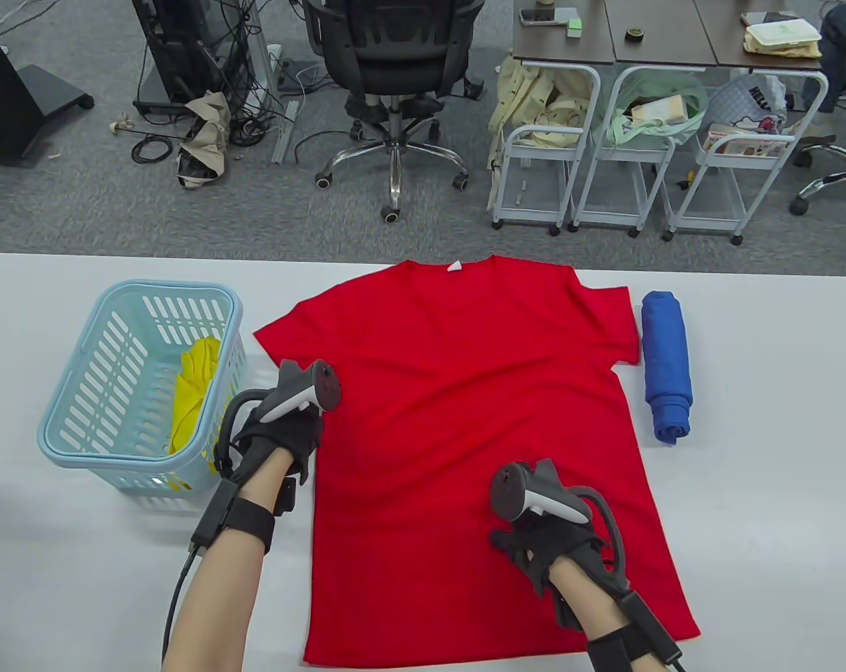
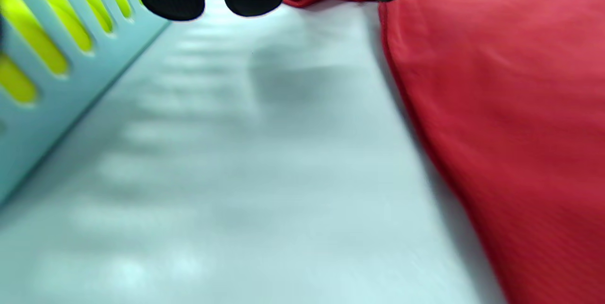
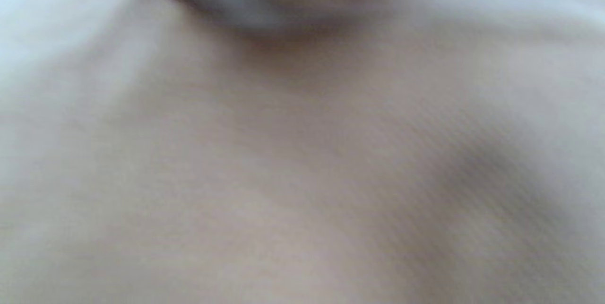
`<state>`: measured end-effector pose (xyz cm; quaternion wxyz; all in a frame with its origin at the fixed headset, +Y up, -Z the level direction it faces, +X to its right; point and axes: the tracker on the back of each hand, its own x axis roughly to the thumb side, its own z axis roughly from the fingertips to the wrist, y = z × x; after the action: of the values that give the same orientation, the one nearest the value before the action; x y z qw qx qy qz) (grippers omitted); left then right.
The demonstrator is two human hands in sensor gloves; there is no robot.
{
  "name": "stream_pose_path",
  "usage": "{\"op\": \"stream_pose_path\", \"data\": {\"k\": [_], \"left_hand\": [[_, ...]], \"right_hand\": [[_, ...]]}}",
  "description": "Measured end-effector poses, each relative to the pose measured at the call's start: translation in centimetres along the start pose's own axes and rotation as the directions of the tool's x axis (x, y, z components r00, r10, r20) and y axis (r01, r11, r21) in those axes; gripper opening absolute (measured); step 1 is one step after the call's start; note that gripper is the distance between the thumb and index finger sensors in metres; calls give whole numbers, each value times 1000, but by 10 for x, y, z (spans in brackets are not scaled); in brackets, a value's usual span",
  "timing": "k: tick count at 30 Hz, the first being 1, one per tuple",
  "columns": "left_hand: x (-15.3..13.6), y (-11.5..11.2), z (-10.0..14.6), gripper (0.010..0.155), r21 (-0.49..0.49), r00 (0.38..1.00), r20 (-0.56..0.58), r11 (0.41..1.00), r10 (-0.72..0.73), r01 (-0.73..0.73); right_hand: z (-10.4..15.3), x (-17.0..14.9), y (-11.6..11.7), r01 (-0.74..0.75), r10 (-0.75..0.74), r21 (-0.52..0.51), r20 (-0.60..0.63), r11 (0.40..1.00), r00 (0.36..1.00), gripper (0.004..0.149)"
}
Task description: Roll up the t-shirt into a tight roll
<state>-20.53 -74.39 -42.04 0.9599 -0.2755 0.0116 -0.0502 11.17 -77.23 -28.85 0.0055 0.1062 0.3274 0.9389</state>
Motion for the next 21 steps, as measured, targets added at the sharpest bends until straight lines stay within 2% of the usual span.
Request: {"op": "stream_pose_path", "data": {"k": [5, 8, 15, 19, 21], "left_hand": [[-14, 4, -8, 68, -5, 993, -46, 994, 108, -108], [-15, 0, -16, 67, -19, 992, -71, 994, 106, -107], [-7, -2, -27, 69, 66, 993, -101, 996, 62, -56], [-1, 0, -35, 70, 90, 993, -107, 995, 47, -37], [4, 0, -40, 72, 98, 992, -114, 994, 49, -38]], "right_hand": [[16, 55, -19, -39, 50, -73, 150, 997, 987, 81], [25, 95, -22, -77, 99, -88, 279, 993, 955, 79], [25, 174, 7, -286, 287, -71, 441, 956, 850, 71], [21, 198, 24, -342, 326, -57, 480, 938, 814, 71], [22, 206, 27, -398, 401, -107, 451, 911, 797, 71]]}}
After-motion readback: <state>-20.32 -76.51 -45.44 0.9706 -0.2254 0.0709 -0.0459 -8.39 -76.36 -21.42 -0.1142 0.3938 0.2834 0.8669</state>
